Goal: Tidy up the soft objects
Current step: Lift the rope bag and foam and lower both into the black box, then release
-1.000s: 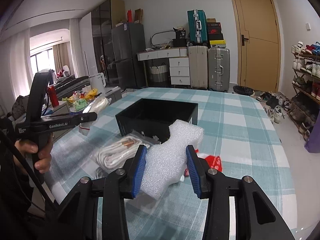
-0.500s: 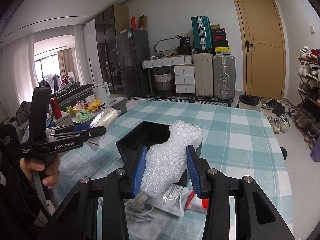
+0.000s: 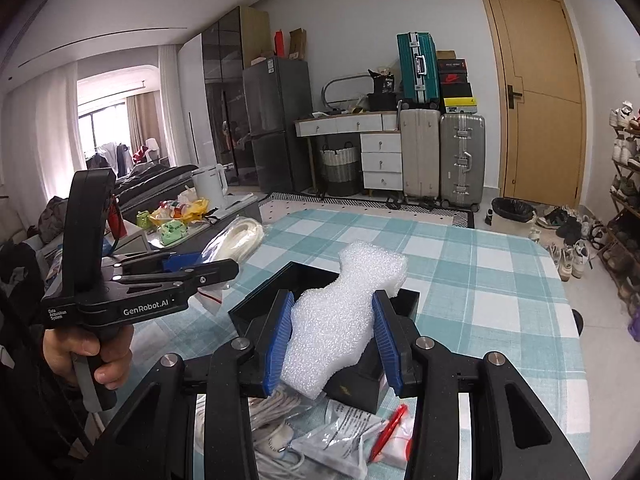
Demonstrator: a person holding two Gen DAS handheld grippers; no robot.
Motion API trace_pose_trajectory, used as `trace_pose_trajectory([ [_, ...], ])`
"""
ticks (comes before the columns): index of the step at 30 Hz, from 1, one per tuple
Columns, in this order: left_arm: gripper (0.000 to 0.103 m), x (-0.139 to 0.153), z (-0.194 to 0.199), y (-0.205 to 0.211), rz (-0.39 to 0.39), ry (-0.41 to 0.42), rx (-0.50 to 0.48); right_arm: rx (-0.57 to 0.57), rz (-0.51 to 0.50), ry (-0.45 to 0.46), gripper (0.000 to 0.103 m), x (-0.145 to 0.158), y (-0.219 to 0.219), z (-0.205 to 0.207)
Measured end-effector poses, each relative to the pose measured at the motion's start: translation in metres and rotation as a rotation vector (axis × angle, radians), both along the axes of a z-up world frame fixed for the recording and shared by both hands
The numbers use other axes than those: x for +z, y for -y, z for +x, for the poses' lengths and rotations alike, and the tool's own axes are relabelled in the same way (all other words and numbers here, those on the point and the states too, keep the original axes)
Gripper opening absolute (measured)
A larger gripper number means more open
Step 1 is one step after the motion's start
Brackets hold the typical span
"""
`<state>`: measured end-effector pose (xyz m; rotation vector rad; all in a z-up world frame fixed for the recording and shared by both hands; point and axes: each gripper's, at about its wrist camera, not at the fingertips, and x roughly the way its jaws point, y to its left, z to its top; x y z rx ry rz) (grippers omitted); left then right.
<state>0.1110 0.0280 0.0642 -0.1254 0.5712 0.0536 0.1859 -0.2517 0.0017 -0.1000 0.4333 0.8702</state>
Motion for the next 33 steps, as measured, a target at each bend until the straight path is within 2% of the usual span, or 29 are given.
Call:
trace_pose_trajectory([
  [20, 0.039, -0.024, 0.044, 0.011, -0.008, -0.067, -0.050, 0.027, -0.054, -0.063, 0.040, -0.025, -0.038, 0.043],
  [33, 0.039, -0.040, 0.059, 0.025, 0.038, -0.105, -0.080, 0.035, -0.103, -0.111, 0.040, -0.055, -0.053, 0.073],
])
